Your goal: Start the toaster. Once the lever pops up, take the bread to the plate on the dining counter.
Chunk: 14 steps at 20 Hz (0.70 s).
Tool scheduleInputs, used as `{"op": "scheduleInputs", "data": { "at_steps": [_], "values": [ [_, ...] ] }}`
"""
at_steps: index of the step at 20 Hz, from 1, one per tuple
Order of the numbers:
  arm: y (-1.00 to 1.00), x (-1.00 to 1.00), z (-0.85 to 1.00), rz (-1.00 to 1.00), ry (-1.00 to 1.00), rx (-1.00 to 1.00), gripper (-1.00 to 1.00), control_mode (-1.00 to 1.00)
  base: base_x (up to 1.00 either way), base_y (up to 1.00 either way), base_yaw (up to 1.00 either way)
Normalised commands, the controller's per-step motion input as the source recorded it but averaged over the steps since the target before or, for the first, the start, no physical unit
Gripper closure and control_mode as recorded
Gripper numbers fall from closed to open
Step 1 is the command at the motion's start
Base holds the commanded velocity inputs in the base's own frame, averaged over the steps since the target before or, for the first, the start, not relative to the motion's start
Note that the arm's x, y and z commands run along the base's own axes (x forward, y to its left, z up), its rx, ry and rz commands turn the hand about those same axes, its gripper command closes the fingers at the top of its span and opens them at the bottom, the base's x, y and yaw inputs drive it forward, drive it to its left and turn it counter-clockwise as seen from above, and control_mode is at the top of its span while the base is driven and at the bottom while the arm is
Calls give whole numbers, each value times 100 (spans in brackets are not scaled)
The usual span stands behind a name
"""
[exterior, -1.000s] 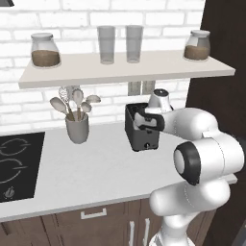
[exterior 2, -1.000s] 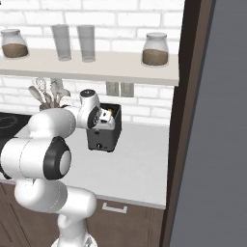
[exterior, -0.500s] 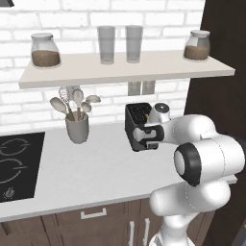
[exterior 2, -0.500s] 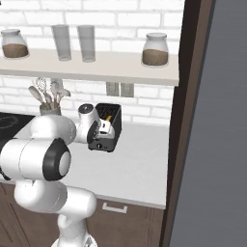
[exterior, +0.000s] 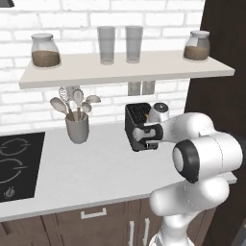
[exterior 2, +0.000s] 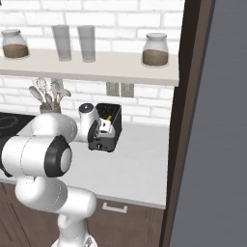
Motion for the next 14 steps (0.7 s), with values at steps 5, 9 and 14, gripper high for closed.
{"op": "scheduleInputs", "data": {
  "at_steps": [5, 9, 14],
  "values": [
    [0, -35, -93, 0, -4, -1, 100, -100, 0, 0, 0],
    [-4, -37, -52, 0, -10, 1, 100, -100, 0, 0, 0],
    [-22, -32, -2, 0, -17, 10, 100, -100, 0, 0, 0]
  ]
}}
